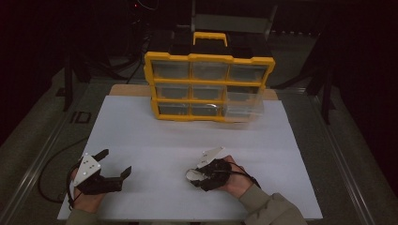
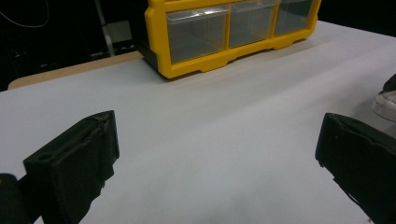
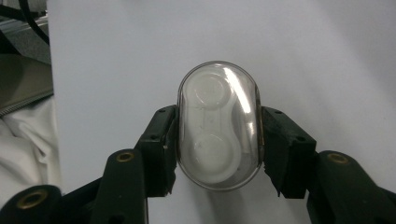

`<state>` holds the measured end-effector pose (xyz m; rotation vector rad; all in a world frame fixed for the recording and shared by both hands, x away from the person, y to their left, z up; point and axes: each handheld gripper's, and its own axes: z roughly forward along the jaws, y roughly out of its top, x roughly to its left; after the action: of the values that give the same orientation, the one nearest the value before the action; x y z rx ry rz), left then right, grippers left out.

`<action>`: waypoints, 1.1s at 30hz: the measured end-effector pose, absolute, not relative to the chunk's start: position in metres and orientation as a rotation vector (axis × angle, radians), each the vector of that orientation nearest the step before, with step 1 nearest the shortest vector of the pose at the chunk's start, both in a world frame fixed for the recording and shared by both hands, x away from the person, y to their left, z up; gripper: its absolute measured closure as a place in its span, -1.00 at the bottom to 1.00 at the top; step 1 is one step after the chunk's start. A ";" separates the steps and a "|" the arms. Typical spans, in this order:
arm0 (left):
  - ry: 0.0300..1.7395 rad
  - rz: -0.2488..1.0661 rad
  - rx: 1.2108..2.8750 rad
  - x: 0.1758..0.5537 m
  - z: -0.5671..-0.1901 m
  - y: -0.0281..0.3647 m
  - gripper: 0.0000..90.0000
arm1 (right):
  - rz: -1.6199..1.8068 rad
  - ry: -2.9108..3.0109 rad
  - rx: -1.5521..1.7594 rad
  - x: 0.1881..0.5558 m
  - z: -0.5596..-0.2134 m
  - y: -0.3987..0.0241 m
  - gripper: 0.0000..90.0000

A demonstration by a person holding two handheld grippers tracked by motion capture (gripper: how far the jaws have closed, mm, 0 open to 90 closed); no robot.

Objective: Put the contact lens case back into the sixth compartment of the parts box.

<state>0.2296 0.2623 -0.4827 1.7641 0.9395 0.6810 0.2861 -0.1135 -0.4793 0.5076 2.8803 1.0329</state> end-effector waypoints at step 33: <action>0.938 0.682 1.765 0.230 -0.484 0.261 -0.99 | 1.082 2.838 0.617 0.291 -0.432 -0.136 0.09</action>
<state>0.2297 0.2609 -0.4842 1.7653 0.9376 0.6816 0.2909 -0.1364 -0.4324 0.6174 2.8385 1.0823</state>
